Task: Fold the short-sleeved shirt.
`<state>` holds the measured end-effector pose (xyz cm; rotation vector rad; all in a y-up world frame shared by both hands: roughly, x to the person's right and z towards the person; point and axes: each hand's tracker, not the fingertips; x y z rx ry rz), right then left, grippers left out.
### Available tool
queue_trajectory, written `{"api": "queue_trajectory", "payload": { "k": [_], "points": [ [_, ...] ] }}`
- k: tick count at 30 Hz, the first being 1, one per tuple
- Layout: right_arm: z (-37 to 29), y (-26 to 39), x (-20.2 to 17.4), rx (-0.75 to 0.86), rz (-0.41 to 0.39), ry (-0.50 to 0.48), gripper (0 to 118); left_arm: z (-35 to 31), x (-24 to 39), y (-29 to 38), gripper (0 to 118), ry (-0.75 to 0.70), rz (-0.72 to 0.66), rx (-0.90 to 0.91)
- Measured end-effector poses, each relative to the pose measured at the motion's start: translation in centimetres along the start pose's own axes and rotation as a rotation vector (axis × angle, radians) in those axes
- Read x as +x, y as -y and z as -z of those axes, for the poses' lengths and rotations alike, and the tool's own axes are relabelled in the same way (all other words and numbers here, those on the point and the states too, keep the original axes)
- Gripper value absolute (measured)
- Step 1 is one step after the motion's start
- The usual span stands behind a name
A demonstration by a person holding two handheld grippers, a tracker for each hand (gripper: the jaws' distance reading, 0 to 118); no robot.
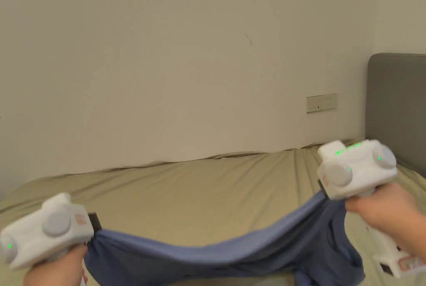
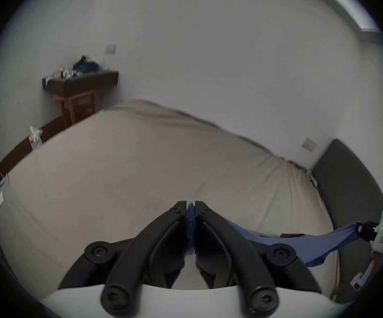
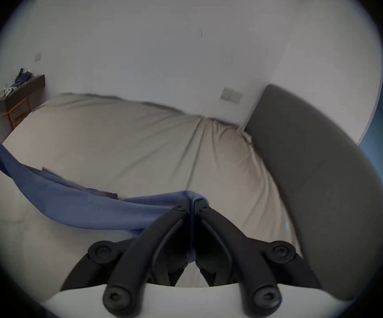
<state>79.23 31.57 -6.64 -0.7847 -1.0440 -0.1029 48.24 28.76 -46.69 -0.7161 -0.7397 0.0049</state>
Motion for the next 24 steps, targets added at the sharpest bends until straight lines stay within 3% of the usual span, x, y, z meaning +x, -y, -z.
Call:
{"api": "queue_trajectory", "payload": {
  "k": [7,9,17,22,24],
  "points": [
    [2.9,9.3,-1.0,-0.061,0.016,-0.113,5,1.9,-4.0,7.6,4,0.039,-0.002,-0.107],
    [2.3,11.8,-0.9,-0.072,-0.061,-0.144,5,1.0,-5.3,9.4,4,0.021,0.022,-0.128],
    [-4.5,22.4,1.5,-0.041,-0.098,-0.208,5,-5.8,-10.0,14.1,4,0.116,0.001,-0.164],
    [-9.1,27.6,2.9,-0.040,-0.073,-0.258,5,-10.7,-11.9,16.0,4,0.184,0.016,-0.185],
    [-11.2,29.8,3.0,0.019,-0.123,-0.288,5,-12.8,-12.7,17.5,4,0.167,0.042,-0.185]
  ]
}}
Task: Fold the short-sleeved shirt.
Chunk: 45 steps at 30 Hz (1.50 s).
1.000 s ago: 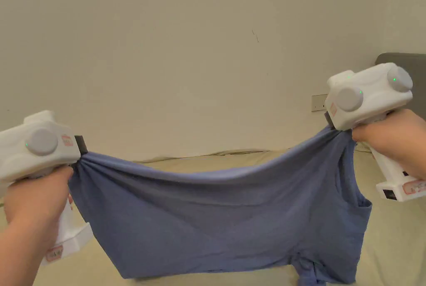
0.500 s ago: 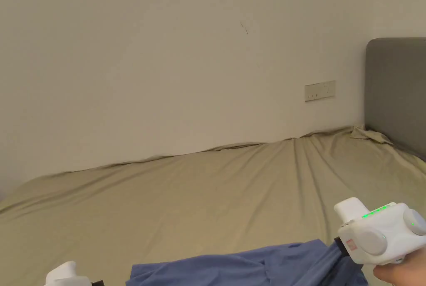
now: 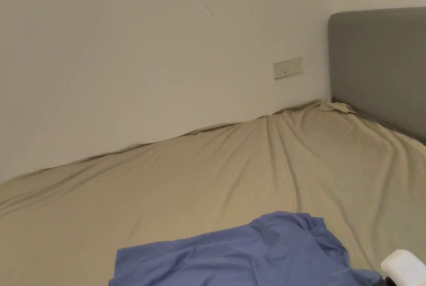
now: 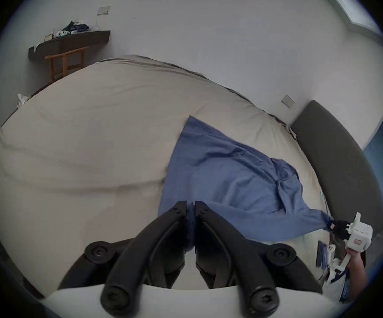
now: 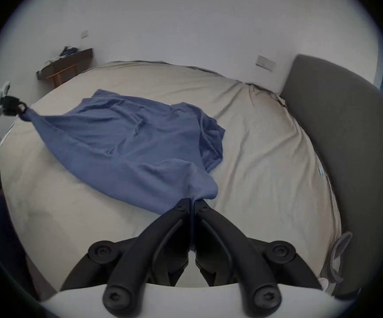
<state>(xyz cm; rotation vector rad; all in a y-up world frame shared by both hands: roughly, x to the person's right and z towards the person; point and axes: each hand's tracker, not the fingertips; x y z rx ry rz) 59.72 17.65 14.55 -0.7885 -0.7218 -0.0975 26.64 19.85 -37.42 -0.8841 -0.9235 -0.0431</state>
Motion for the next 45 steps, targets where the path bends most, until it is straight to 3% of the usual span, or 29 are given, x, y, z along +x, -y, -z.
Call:
{"api": "queue_trajectory", "payload": {
  "k": [2,11,17,26,30,31,32,33,34,35,36,38,41,45],
  "points": [
    [-1.6,1.8,-0.9,-0.032,-0.080,0.003,5,-1.6,-0.5,2.1,4,0.005,0.006,-0.030],
    [-7.2,6.4,-3.0,-0.139,-0.107,-0.019,5,-7.1,-3.5,8.0,4,0.022,-0.023,-0.131],
    [-7.5,8.8,-4.0,-0.275,-0.149,-0.031,5,-7.6,-4.5,9.8,4,0.008,0.044,-0.218],
    [-4.4,10.2,-4.1,-0.384,-0.101,-0.028,4,-2.9,-5.2,10.6,4,-0.117,0.129,-0.336],
    [-2.9,10.4,-3.4,-0.426,-0.040,-0.038,4,-1.1,-5.2,11.2,4,-0.157,0.141,-0.368],
    [-2.4,10.5,-3.3,-0.467,-0.011,-0.076,4,-0.8,-5.2,11.3,10,-0.162,0.138,-0.372],
    [-2.0,10.5,-3.0,-0.486,0.007,-0.093,5,-0.6,-5.2,11.2,48,-0.171,0.130,-0.373],
    [-2.1,10.3,-2.9,-0.454,-0.005,-0.066,10,-0.7,-5.0,11.0,102,-0.185,0.122,-0.353],
    [-2.6,9.7,-2.7,-0.398,-0.007,-0.018,50,-1.0,-4.9,10.5,118,-0.186,0.110,-0.332],
    [-3.5,8.8,-2.2,-0.342,0.014,0.014,102,-2.4,-4.5,9.9,116,-0.131,0.085,-0.266],
    [-4.7,7.8,-1.7,-0.276,0.063,0.047,118,-3.2,-4.3,8.5,116,-0.081,0.057,-0.175],
    [-8.9,5.0,-0.5,-0.052,0.187,0.051,117,-5.7,-3.4,6.8,117,-0.039,0.011,-0.106],
    [-13.4,1.7,-0.6,0.056,0.378,0.026,118,-9.3,-0.5,6.2,118,0.011,0.024,0.017],
    [-14.9,1.7,-2.9,0.141,0.503,-0.064,118,-11.4,1.6,8.8,118,0.048,0.029,0.013]
  ]
}}
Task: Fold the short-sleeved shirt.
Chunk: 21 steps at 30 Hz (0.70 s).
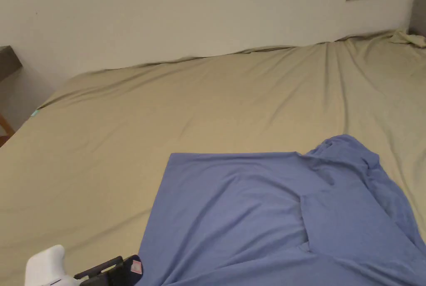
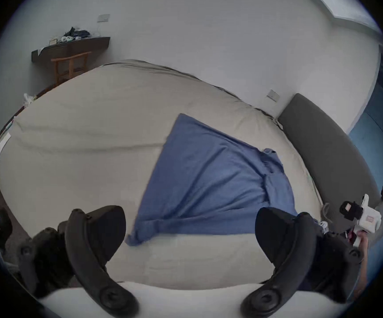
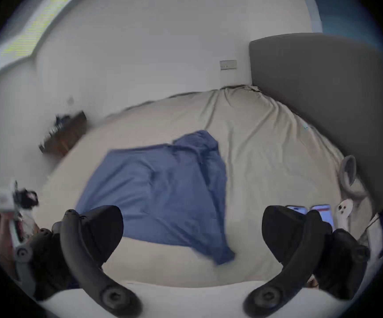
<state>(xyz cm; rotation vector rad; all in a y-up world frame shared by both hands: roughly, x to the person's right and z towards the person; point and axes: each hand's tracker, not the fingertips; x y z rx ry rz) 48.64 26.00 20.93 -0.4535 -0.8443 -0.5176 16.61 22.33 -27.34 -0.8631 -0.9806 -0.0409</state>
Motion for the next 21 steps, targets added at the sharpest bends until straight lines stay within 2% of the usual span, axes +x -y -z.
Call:
{"api": "queue_trajectory", "payload": {
  "k": [3,4,5,6,7,10,15,19,21],
  "points": [
    [-0.2,1.7,-2.5,-0.041,-0.007,-0.061,117,-0.4,1.5,3.3,115,0.039,-0.059,0.002],
    [-0.2,2.7,-3.4,-0.036,-0.024,-0.062,105,-0.8,2.0,4.7,100,0.052,-0.079,-0.003],
    [-0.2,3.3,-4.4,-0.022,-0.057,-0.061,80,-0.8,2.1,5.3,74,0.043,-0.081,-0.003],
    [0.0,3.8,-5.5,-0.024,-0.104,-0.053,35,-0.6,2.3,5.9,33,0.040,-0.085,-0.028],
    [0.5,4.4,-6.1,-0.043,-0.130,-0.055,3,-0.1,2.3,6.1,0,0.036,-0.082,-0.053],
    [1.2,4.7,-7.4,-0.092,-0.180,-0.167,3,0.5,1.7,6.0,0,0.004,-0.020,-0.097],
    [1.4,4.5,-9.0,-0.055,-0.254,-0.155,3,0.4,0.3,4.7,0,-0.045,-0.051,-0.068],
    [1.8,3.9,-9.0,-0.052,-0.243,-0.178,3,1.6,-0.1,3.7,0,-0.065,-0.051,-0.071],
    [2.3,3.6,-8.8,-0.055,-0.225,-0.192,3,3.4,-0.1,2.2,0,-0.031,-0.047,-0.087]
  ]
}}
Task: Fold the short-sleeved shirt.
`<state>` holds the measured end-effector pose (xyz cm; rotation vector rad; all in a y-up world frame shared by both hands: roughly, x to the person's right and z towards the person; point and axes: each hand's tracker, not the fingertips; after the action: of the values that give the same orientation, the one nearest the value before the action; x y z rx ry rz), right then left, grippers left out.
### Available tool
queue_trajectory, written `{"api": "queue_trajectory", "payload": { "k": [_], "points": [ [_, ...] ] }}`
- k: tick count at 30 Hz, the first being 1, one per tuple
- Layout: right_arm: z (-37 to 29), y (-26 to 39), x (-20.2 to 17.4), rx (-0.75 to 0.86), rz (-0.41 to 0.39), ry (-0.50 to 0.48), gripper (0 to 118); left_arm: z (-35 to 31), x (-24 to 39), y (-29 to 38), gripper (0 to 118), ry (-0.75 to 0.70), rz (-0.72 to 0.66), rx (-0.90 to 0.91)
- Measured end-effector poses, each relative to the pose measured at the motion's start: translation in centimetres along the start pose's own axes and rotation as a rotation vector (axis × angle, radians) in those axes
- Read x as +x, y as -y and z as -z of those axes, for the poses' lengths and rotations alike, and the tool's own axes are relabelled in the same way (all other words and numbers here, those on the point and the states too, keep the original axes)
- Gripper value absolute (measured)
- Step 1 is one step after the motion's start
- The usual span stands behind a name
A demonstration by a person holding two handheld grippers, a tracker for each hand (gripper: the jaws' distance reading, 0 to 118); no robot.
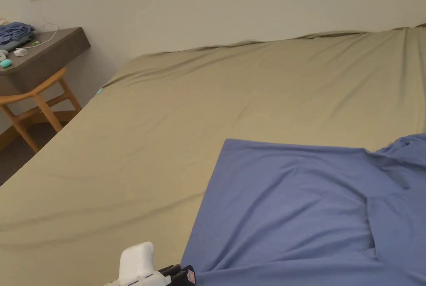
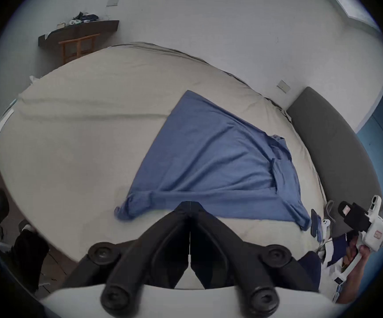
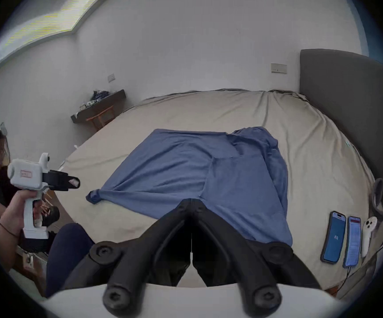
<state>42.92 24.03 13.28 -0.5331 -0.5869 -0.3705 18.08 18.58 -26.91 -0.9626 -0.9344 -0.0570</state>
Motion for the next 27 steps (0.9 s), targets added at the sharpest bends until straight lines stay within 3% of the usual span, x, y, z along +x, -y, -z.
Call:
{"api": "queue_trajectory", "payload": {
  "k": [7,13,19,20,22,27],
  "points": [
    [2.6,-1.0,1.7,0.005,0.042,0.008,3,9.2,3.2,-12.3,0,0.050,0.119,0.036],
    [6.0,-1.5,5.4,0.015,0.070,0.021,3,21.4,4.4,-22.3,0,0.018,0.103,-0.022],
    [8.9,-3.1,8.1,0.012,0.052,0.046,3,31.4,4.3,-26.6,0,-0.062,0.074,-0.060],
    [9.3,-3.1,8.5,0.012,0.054,0.047,3,32.6,4.2,-27.0,18,-0.072,0.083,-0.063],
    [10.0,-3.2,9.0,0.010,0.062,0.049,3,35.3,4.2,-27.6,118,-0.118,0.109,-0.115],
    [11.0,-2.9,10.0,0.001,0.124,0.029,3,38.7,3.1,-27.9,118,-0.202,0.050,-0.142]
  ]
}}
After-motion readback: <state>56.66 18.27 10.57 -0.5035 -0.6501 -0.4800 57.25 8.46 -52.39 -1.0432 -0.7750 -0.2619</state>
